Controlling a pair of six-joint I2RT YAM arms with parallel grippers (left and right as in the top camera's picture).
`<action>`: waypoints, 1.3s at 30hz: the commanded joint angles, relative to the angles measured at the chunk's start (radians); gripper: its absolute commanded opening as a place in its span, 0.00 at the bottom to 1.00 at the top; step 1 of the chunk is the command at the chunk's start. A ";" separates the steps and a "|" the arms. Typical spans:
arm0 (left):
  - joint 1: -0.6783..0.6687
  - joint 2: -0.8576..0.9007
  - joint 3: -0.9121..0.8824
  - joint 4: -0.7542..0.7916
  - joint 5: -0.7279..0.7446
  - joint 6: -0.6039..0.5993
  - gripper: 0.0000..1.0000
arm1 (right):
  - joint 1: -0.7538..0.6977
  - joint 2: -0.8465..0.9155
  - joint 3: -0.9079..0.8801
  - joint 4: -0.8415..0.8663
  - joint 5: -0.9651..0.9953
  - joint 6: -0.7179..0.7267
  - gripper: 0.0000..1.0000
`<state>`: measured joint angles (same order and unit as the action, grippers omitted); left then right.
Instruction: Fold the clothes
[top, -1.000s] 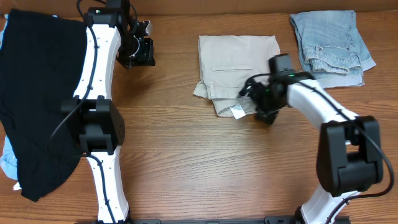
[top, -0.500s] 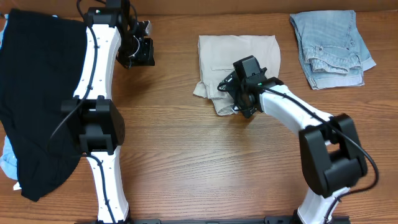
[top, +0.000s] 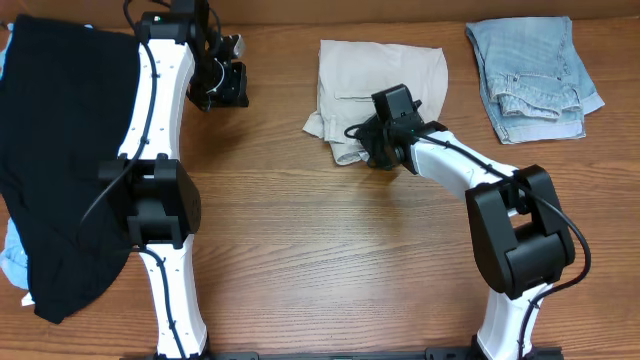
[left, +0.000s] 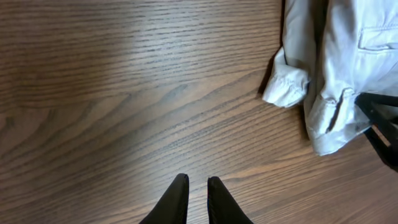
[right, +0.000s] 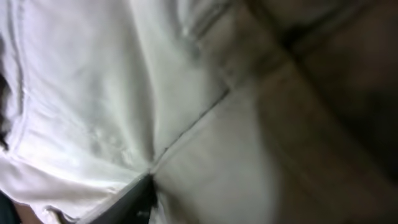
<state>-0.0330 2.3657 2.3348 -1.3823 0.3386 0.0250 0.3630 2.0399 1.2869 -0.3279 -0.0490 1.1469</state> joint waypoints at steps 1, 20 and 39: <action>-0.007 -0.011 0.017 -0.002 -0.006 -0.003 0.13 | -0.041 0.064 -0.024 0.000 0.021 -0.132 0.30; -0.007 -0.011 0.017 0.000 -0.006 -0.003 0.11 | -0.260 -0.278 -0.021 -0.077 -0.340 -0.645 0.04; -0.007 -0.011 0.017 -0.002 -0.006 -0.003 0.11 | -0.261 -0.211 -0.024 -0.390 -0.183 -0.438 0.52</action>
<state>-0.0330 2.3657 2.3348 -1.3834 0.3378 0.0250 0.1047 1.7756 1.2556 -0.7036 -0.2626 0.6437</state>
